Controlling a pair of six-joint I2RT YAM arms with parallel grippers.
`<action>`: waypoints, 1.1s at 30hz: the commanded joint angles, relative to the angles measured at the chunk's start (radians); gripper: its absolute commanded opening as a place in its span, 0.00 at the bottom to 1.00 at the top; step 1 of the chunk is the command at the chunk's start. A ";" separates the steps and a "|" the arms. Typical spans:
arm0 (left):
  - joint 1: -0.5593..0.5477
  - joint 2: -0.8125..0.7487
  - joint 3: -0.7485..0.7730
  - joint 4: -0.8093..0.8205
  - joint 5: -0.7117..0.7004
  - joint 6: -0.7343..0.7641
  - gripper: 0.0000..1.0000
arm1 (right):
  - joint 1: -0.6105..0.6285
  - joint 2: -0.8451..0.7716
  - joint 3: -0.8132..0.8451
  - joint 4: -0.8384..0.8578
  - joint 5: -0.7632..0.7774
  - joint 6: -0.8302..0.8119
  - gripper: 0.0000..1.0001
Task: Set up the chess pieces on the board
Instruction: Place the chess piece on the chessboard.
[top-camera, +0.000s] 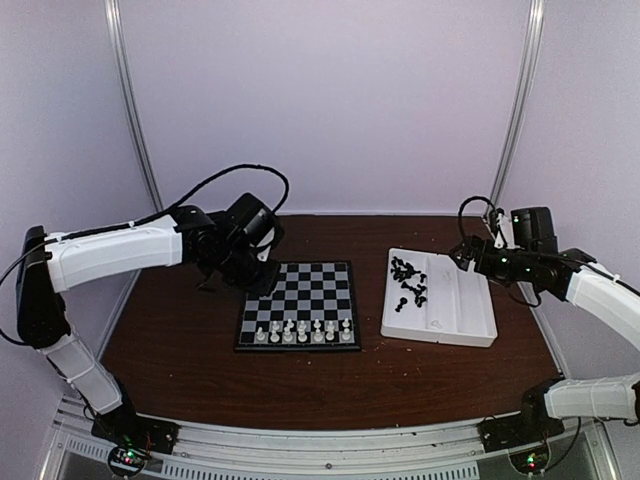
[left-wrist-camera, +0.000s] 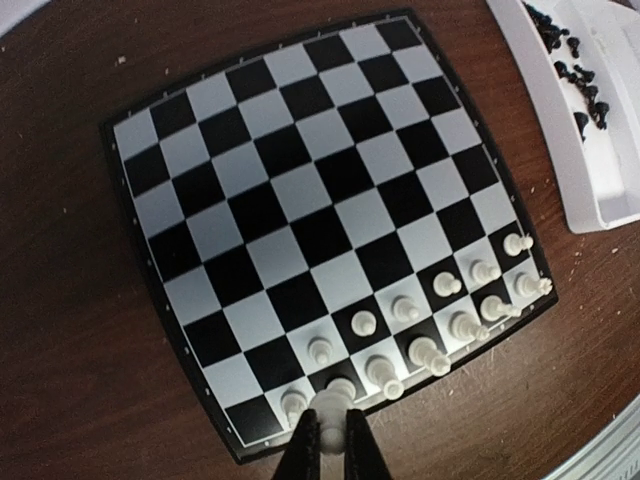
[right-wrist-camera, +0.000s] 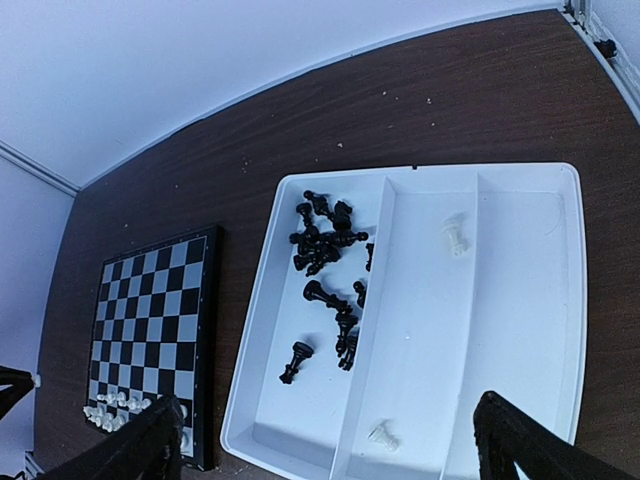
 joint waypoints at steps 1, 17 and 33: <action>-0.007 0.026 0.032 -0.166 0.081 -0.088 0.00 | -0.007 -0.008 -0.006 0.007 0.007 -0.008 1.00; 0.010 0.194 0.181 -0.329 -0.095 -0.125 0.00 | -0.010 -0.005 -0.008 0.009 -0.004 0.009 1.00; 0.057 0.273 0.106 -0.209 -0.001 -0.138 0.00 | -0.010 -0.022 -0.024 0.011 -0.006 0.018 1.00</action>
